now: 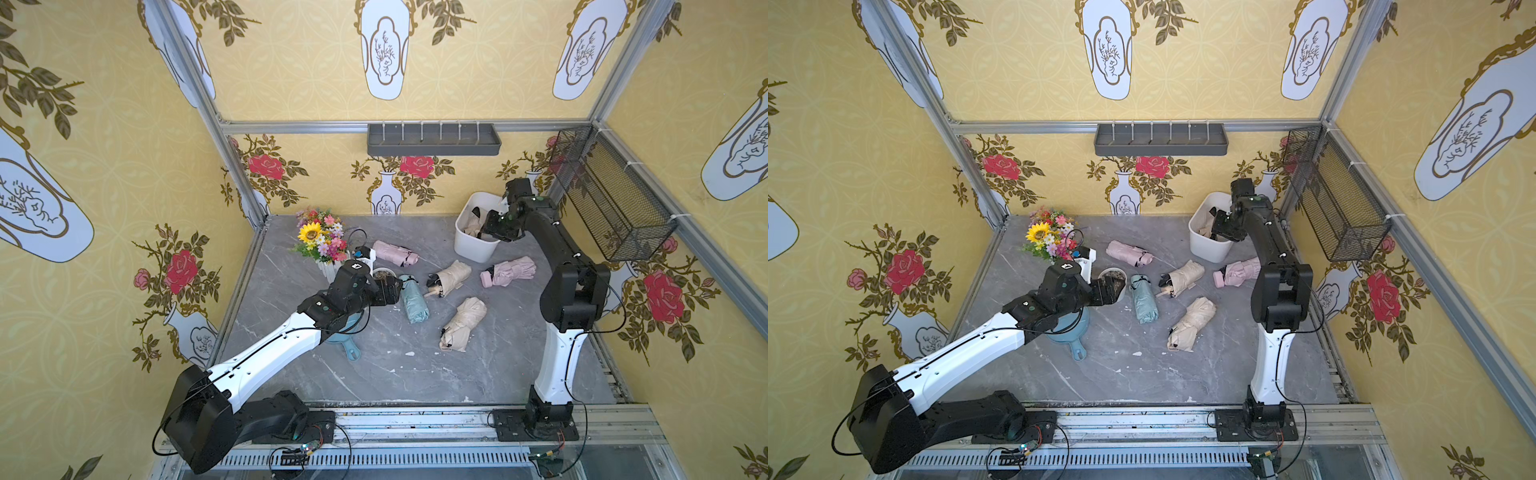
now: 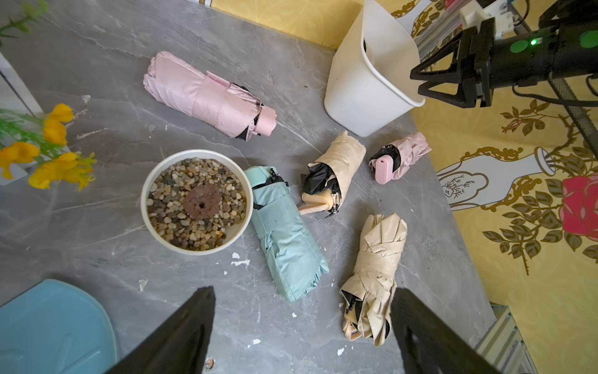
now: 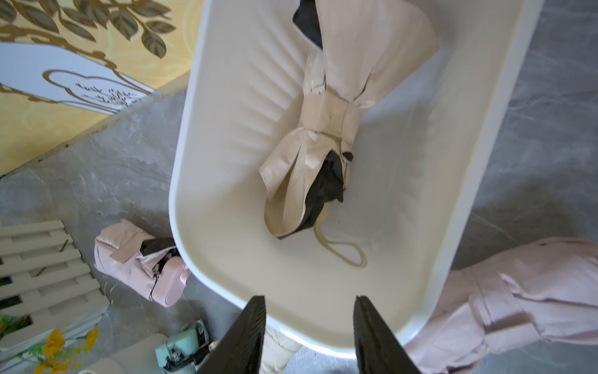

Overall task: Put the umbrella into the storage box
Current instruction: Move the storage box to the center of the board.

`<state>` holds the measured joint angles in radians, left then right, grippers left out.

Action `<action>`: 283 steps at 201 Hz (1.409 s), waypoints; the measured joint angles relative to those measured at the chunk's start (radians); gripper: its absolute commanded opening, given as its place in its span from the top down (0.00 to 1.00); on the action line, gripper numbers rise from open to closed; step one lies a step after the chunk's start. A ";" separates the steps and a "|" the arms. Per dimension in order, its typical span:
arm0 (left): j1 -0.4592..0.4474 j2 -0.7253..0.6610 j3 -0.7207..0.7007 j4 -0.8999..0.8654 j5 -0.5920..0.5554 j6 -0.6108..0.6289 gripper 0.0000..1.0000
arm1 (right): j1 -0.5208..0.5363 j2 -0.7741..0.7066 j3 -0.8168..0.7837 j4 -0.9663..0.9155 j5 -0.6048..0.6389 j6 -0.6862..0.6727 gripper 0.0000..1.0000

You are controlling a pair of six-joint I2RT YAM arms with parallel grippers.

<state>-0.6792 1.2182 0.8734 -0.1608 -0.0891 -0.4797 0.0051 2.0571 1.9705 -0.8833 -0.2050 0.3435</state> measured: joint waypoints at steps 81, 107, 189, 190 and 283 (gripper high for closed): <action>-0.039 0.014 0.013 -0.010 -0.024 -0.026 0.10 | -0.072 -0.069 -0.013 -0.072 0.055 0.104 0.50; -0.041 0.013 0.016 -0.012 -0.042 -0.050 0.10 | -0.086 0.003 0.051 -0.084 0.045 0.108 0.52; -0.086 0.029 0.047 -0.024 -0.081 -0.116 0.11 | -0.079 0.171 0.166 -0.122 0.014 0.098 0.65; -0.087 0.029 0.047 -0.024 -0.083 -0.118 0.11 | -0.079 0.172 0.166 -0.123 0.014 0.098 0.65; -0.113 0.029 0.056 -0.049 -0.106 -0.131 0.11 | -0.097 0.113 0.062 -0.151 0.026 0.010 0.94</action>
<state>-0.7925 1.2476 0.9295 -0.2096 -0.1955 -0.6106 -0.0914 2.1704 2.0327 -1.0348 -0.1787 0.3531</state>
